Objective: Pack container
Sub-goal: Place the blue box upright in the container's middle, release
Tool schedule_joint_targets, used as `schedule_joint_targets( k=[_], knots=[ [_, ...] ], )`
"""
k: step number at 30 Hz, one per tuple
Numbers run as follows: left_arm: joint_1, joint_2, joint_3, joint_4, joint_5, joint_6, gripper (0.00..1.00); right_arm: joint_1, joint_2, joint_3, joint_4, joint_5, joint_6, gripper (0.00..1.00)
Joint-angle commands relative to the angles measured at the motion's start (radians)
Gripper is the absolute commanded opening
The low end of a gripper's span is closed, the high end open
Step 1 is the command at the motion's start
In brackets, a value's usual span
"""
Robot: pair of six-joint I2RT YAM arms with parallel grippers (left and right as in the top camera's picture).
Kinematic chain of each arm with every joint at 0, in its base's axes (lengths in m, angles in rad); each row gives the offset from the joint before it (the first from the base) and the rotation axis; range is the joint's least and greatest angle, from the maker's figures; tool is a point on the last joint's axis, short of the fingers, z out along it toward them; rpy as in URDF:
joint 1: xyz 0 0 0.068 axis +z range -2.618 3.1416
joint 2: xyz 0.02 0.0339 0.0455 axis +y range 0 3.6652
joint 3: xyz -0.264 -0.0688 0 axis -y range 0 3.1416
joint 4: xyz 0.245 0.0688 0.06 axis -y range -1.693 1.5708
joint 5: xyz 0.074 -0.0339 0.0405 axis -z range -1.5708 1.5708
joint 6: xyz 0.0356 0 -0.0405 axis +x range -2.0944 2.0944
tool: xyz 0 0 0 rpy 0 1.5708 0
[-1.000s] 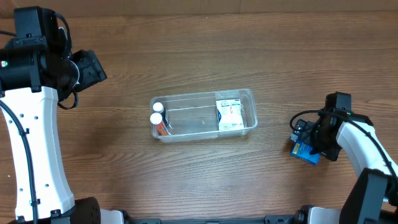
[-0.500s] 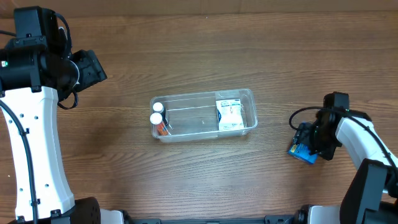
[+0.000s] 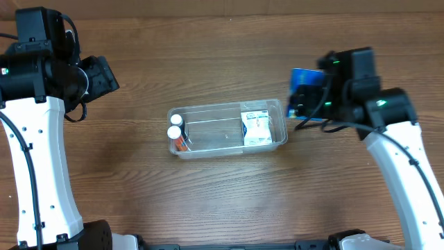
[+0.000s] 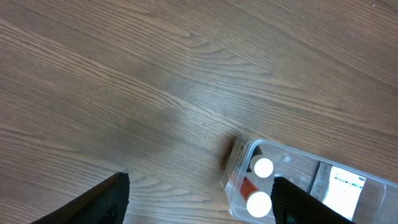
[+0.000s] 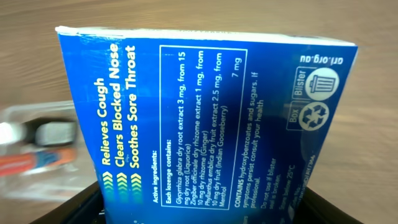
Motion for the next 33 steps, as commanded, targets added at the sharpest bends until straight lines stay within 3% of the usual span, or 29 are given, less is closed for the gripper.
schedule_joint_targets(
  k=[1,8,16,23,33],
  knots=[
    [0.0,0.005,0.006,0.002,0.0,0.019,0.75,0.191,0.02,0.022,0.056,0.019,0.067,0.71],
    [0.0,0.005,0.006,-0.006,0.0,0.019,0.75,0.439,0.232,0.022,0.173,0.085,0.183,0.72],
    [0.0,0.005,0.006,-0.011,-0.001,0.027,0.75,0.453,0.442,0.022,0.183,0.084,0.2,0.73],
    [0.0,0.005,0.006,-0.013,-0.001,0.027,0.75,0.453,0.456,0.022,0.198,0.084,0.2,0.77],
    [0.0,0.005,0.006,-0.014,0.0,0.027,0.75,0.453,0.457,0.022,0.194,0.08,0.199,0.91]
  ],
)
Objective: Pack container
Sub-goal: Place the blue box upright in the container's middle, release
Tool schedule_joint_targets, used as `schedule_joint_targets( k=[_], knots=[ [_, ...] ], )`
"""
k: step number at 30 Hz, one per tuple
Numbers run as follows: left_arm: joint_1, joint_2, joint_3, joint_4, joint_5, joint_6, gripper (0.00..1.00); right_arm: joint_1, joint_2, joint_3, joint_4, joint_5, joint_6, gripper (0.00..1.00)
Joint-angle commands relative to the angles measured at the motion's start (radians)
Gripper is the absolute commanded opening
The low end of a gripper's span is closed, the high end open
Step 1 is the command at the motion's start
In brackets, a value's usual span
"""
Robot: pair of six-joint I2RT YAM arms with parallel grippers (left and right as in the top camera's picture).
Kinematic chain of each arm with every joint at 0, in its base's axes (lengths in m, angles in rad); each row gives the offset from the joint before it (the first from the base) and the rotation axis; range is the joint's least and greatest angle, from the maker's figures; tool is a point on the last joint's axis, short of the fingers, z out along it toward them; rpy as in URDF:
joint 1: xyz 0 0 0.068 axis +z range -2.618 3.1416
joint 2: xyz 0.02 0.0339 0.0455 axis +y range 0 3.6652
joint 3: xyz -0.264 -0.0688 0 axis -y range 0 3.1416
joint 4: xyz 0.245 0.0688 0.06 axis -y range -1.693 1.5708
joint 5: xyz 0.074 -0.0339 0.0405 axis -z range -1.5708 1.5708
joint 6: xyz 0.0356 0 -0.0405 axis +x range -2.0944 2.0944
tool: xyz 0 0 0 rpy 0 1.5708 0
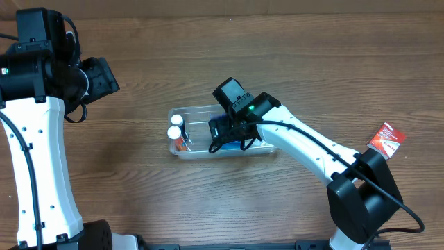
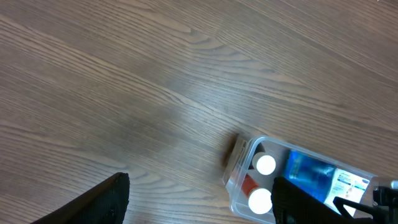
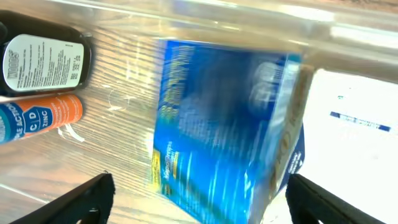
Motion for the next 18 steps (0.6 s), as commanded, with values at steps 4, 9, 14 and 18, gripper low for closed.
schedule_joint_targets(
  k=[4,9,14,18],
  knots=[
    [0.0,0.005,0.006,0.0,-0.001,0.023,0.75,0.002,0.0,0.019,0.005,0.0,0.003,0.91],
    [0.0,0.005,0.006,0.0,-0.001,0.023,0.75,0.0,-0.01,0.034,-0.008,0.026,-0.003,1.0],
    [0.0,0.005,0.006,-0.002,-0.001,0.023,0.75,-0.061,-0.124,0.205,-0.15,0.232,0.017,1.0],
    [0.0,0.005,0.006,-0.002,-0.001,0.023,0.75,-0.246,-0.245,0.327,-0.239,0.255,0.027,1.0]
  ],
)
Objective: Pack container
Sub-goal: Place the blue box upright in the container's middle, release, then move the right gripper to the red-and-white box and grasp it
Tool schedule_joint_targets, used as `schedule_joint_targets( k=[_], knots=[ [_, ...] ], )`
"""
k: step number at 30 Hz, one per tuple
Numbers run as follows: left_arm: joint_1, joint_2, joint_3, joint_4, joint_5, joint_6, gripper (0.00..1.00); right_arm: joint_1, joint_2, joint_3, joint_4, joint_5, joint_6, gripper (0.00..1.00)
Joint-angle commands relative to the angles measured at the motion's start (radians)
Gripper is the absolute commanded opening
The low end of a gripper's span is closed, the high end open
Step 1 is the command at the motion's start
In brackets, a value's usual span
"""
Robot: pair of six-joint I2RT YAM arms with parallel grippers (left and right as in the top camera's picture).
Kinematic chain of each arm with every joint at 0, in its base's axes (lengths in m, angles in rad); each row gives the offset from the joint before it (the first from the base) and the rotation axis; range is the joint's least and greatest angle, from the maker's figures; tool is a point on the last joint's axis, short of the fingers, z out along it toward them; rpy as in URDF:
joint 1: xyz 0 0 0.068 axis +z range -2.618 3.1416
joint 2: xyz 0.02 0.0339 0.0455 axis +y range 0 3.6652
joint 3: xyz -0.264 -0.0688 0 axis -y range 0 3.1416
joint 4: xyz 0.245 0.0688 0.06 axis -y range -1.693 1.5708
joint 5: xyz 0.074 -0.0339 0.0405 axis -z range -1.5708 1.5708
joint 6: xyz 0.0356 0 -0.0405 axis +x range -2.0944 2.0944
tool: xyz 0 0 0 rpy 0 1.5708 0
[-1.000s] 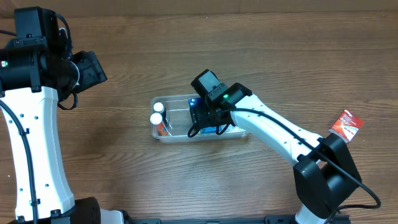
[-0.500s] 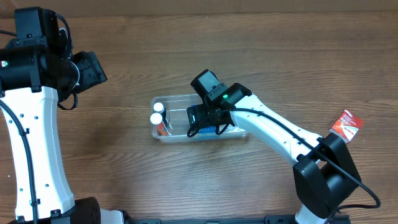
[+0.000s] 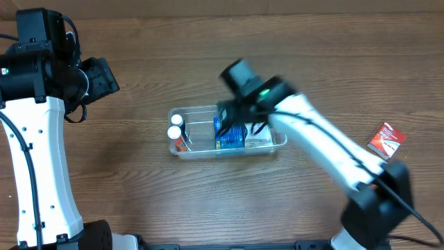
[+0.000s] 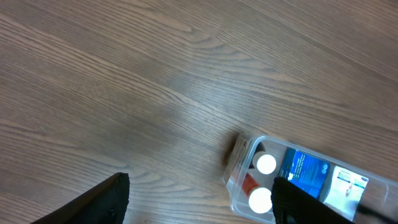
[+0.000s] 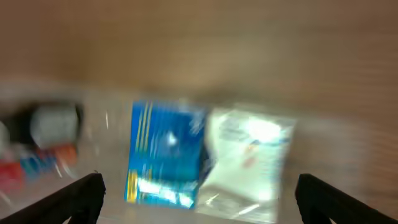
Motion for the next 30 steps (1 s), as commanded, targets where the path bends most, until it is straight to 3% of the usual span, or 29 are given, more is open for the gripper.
schedule_joint_targets(
  k=[1,5,8,12,22,30],
  knots=[
    [0.0,0.005,0.006,0.001,-0.001,0.023,0.75,-0.211,-0.176,0.116,-0.046,0.084,0.021,1.0],
    [0.0,0.005,0.006,0.001,-0.001,0.023,0.75,-0.588,-0.204,0.106,-0.141,0.082,0.008,1.0],
    [0.0,0.005,0.006,0.003,-0.001,0.023,0.75,-0.821,-0.164,0.072,-0.154,0.023,-0.095,1.0],
    [0.0,0.005,0.006,0.002,0.0,0.023,0.75,-1.011,-0.078,-0.005,-0.15,0.012,-0.103,1.0],
    [0.0,0.005,0.006,0.002,-0.001,0.023,0.75,-1.141,0.093,-0.125,-0.059,0.011,-0.125,1.0],
    [0.0,0.006,0.006,0.0,0.0,0.022,0.75,-1.14,0.1,-0.355,0.166,-0.056,-0.187,1.0]
  ],
)
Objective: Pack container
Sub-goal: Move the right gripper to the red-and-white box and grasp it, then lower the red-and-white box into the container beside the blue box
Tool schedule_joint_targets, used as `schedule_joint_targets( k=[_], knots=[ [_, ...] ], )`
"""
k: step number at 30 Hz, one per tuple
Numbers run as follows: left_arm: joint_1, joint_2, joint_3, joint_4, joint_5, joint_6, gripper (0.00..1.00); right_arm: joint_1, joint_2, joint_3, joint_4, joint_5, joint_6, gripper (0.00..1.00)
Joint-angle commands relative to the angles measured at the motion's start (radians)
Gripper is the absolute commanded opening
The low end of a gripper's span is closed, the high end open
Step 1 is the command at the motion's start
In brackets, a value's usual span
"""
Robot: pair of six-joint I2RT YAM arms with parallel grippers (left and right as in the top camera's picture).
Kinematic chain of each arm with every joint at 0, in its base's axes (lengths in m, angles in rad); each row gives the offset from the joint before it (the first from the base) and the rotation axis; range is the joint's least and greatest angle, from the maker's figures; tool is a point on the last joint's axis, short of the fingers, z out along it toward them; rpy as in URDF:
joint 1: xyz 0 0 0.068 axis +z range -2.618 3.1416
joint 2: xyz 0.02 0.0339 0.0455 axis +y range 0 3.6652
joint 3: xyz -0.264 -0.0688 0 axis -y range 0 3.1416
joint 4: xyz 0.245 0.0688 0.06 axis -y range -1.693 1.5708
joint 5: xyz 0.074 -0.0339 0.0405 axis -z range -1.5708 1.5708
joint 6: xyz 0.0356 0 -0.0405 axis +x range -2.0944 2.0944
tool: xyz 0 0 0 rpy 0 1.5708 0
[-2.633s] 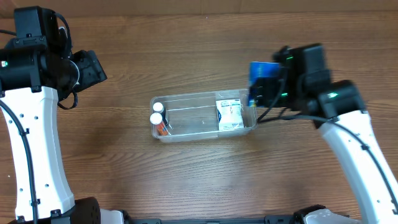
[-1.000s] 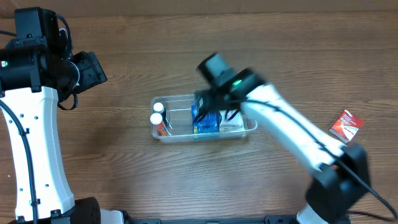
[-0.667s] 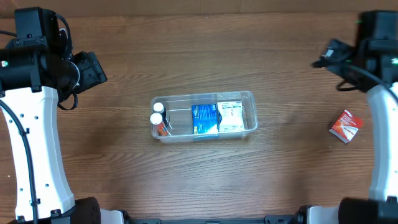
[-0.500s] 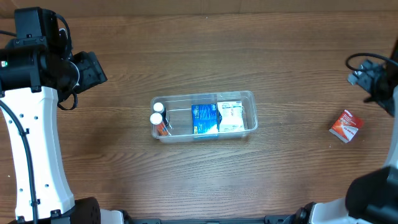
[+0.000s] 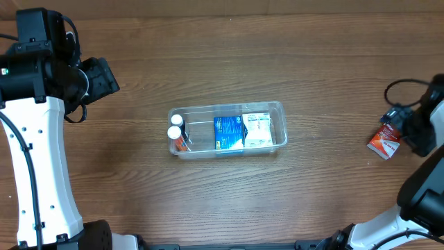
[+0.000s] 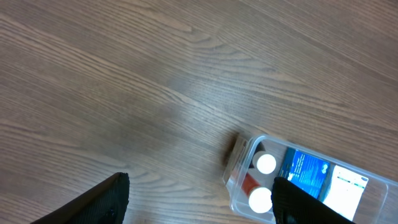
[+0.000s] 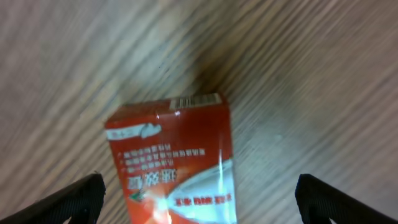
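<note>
A clear plastic container (image 5: 281, 111) sits mid-table. Inside it lie two white-capped bottles (image 5: 174, 130), a blue box (image 5: 227, 133) and a white packet (image 5: 257, 129). A red box (image 5: 383, 143) lies flat on the table at the far right. My right gripper (image 7: 198, 205) hangs over the red box (image 7: 171, 162), open, a finger on either side and apart from it. My left gripper (image 6: 200, 202) is open over bare wood, up and left of the container (image 6: 239, 163); its fingers (image 6: 102, 198) hold nothing.
The wooden table (image 5: 139, 201) carries nothing else. The right arm (image 5: 423, 132) reaches in from the right edge, with a black cable looping above the red box.
My right gripper has gone from above the container to the far right, now open over the red box. The blue box stays in the container. The left arm has not moved.
My right gripper first held the blue box right of the container. It then had the box down inside the container, between the bottles and the white packet. It was then above the container with the box left inside, and now is over the red box.
</note>
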Motion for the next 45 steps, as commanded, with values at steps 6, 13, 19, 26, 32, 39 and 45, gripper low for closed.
schedule_joint_targets(
  k=[6,13,19,26,32,39,45],
  knots=[
    [0.0,0.006,0.006,0.001,0.0,0.022,0.75,-0.001,0.006,-0.121,0.14,-0.094,-0.065,1.0],
    [0.0,0.006,0.006,0.001,0.0,0.022,0.75,-0.001,0.018,-0.121,0.161,-0.093,-0.065,0.99],
    [0.0,0.006,0.006,-0.006,0.0,0.022,0.75,-0.001,0.083,-0.121,0.158,-0.094,-0.065,0.99],
    [0.0,0.006,0.006,-0.006,0.0,0.022,0.75,-0.001,0.084,-0.121,0.161,-0.094,-0.065,0.88],
    [0.0,0.006,0.006,-0.006,0.0,0.023,0.75,-0.001,0.082,-0.108,0.139,-0.112,-0.064,0.77],
    [0.0,0.006,0.006,-0.003,0.0,0.023,0.75,0.013,0.024,-0.023,0.071,-0.158,-0.06,0.71],
    [0.0,0.006,0.006,-0.003,0.0,0.023,0.75,0.123,-0.125,0.046,-0.022,-0.164,-0.041,0.71]
  ],
)
